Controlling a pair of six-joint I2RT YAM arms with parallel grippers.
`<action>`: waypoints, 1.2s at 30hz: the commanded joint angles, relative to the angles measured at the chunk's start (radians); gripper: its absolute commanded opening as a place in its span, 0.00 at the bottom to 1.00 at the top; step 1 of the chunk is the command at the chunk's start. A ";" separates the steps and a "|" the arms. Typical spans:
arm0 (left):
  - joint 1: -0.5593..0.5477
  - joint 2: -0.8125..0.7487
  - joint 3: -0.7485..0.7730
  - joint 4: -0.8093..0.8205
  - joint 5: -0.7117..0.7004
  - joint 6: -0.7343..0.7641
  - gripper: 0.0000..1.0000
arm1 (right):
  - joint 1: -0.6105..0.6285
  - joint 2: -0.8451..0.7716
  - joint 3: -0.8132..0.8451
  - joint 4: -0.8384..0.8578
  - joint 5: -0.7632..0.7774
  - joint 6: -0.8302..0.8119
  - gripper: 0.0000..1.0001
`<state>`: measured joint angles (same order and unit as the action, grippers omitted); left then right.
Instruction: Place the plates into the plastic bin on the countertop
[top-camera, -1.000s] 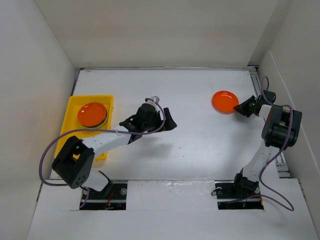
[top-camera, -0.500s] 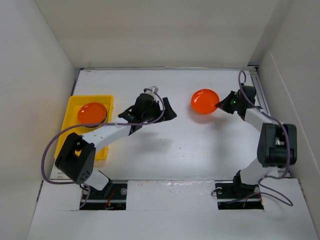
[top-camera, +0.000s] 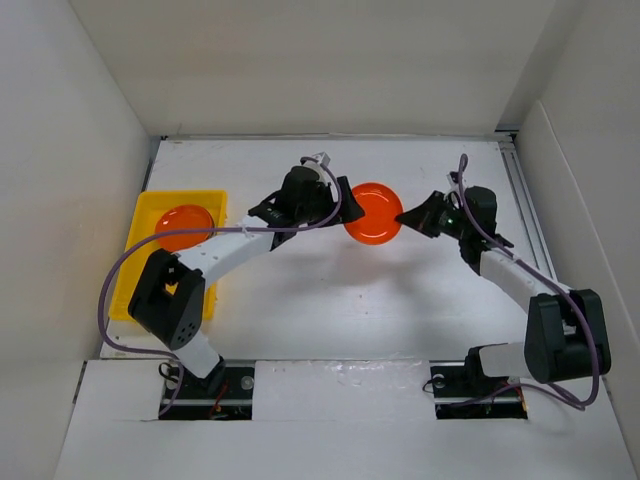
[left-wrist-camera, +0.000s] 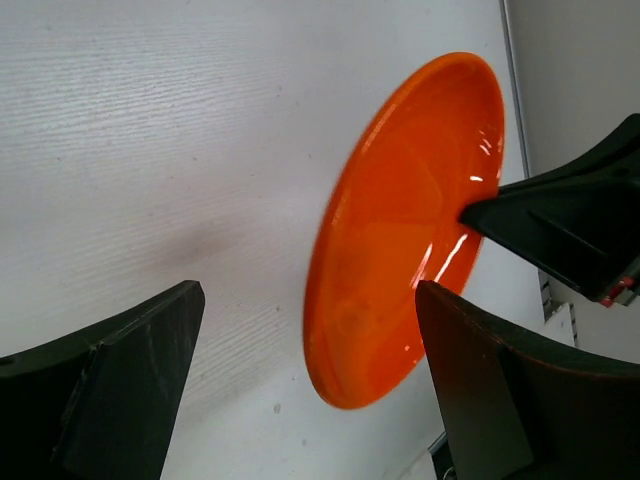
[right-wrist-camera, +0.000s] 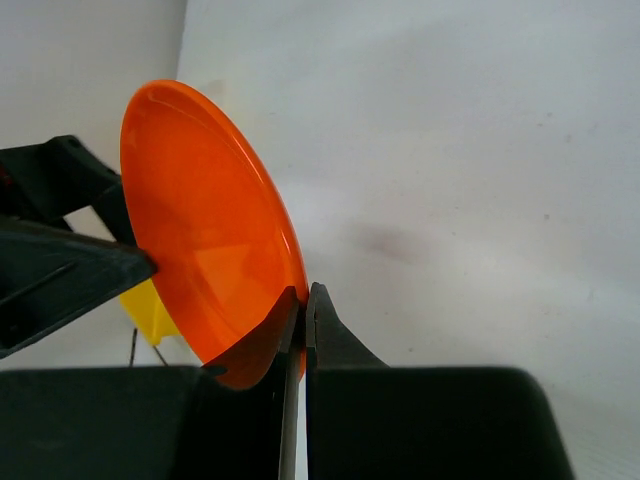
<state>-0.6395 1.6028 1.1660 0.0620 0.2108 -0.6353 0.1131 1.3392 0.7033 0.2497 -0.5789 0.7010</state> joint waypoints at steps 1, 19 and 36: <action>0.000 0.000 0.024 -0.011 -0.011 0.016 0.84 | 0.011 -0.041 0.024 0.137 -0.094 0.031 0.00; 0.452 -0.202 -0.173 -0.042 -0.028 -0.165 0.00 | 0.035 -0.118 0.047 -0.054 0.026 -0.057 1.00; 1.077 -0.331 -0.385 -0.065 -0.126 -0.273 0.00 | 0.189 -0.109 0.008 -0.115 0.016 -0.138 1.00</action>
<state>0.4377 1.2644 0.7605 -0.0269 0.0750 -0.8940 0.2771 1.2442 0.6888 0.1295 -0.5484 0.5968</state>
